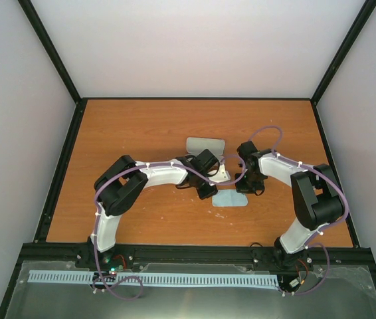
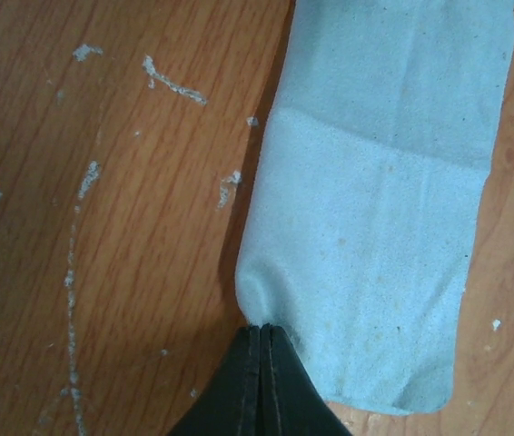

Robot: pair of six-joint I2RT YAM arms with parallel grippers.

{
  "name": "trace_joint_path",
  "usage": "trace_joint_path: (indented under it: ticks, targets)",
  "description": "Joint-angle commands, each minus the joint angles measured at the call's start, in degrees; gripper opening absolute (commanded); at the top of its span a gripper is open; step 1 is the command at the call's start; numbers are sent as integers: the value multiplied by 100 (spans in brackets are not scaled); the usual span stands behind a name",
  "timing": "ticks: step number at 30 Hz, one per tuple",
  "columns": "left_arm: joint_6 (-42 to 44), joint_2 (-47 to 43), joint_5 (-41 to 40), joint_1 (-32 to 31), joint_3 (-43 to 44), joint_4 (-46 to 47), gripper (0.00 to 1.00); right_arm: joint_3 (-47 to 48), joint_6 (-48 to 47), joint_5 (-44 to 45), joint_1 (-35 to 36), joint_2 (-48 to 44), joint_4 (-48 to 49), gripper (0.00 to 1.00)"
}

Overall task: Organize the sunglasses
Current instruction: Pick up the glasses cleaning cloth from the center of the board.

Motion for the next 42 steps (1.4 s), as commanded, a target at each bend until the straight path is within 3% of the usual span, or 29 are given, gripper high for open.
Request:
trace_joint_path:
  ticks: [1,23,42]
  targets:
    - [32,-67,-129,-44,176,-214,1,20,36,-17,16,-38,-37,3]
    - [284,-393,-491,348,296,-175,0,678,-21,41,23,128,-137,3]
    - [622,-830,-802,1025,423,-368,1,2168,-194,-54,81,973,-309,3]
